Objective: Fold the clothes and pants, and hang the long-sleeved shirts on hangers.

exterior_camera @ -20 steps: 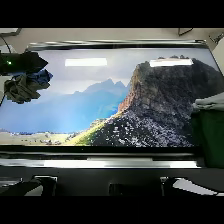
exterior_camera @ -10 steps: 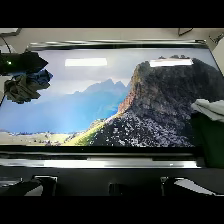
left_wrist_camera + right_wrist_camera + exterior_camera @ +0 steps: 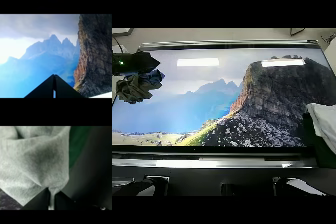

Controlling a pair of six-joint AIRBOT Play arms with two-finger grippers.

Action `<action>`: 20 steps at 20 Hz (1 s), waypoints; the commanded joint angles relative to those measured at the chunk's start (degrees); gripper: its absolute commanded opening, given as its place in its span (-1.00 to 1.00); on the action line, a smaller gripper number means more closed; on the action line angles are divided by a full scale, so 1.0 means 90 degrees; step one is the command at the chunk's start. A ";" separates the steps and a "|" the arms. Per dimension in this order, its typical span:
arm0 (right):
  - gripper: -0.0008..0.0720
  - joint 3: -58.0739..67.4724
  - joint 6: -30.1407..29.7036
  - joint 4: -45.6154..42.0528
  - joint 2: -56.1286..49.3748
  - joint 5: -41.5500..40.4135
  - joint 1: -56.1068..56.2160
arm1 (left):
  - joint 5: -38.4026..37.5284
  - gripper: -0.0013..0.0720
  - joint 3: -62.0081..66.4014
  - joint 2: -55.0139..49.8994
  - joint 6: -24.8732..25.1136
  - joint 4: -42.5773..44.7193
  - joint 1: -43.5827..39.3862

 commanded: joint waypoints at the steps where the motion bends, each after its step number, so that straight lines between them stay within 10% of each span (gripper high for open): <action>1: -0.84 -0.0908 -0.0126 -0.0612 0.0041 -0.0709 -0.0002 | 0.0012 -0.85 0.0002 0.0002 -0.0002 0.0000 -0.0002; 3: -0.81 -0.1197 -0.0126 -0.0622 0.0041 -0.1110 -0.0002 | 0.0012 -0.85 0.0002 0.0002 -0.0002 0.0000 -0.0002; 7: 0.67 -0.1282 -0.0257 -0.0415 0.0049 -0.1209 -0.0002 | 0.0027 -0.85 0.0002 -0.0010 -0.0005 0.0000 -0.0002; 13: 0.65 0.1511 -0.2297 0.4733 0.0146 -0.4102 0.0612 | 0.2380 -0.86 0.0534 -0.0165 0.0306 0.0311 -0.0073; 16: 0.51 0.2334 -0.2747 0.4690 0.0342 -0.4563 0.2419 | 0.1647 -0.86 0.0843 -0.0857 -0.0641 0.2710 -0.0379; 18: 0.52 0.2186 -0.2472 0.2992 0.0313 -0.3898 0.3963 | -0.0068 -0.83 0.0838 -0.1472 -0.0993 0.3487 -0.0452; 19: 0.59 0.1948 -0.1712 0.1766 0.0204 -0.3424 0.4731 | -0.1066 -0.44 0.0835 -0.1800 -0.1112 0.3419 -0.0418; 20: 0.61 0.1625 -0.1088 0.0896 0.0044 -0.2902 0.5348 | -0.2220 0.57 0.0821 -0.2159 -0.1122 0.3189 -0.0408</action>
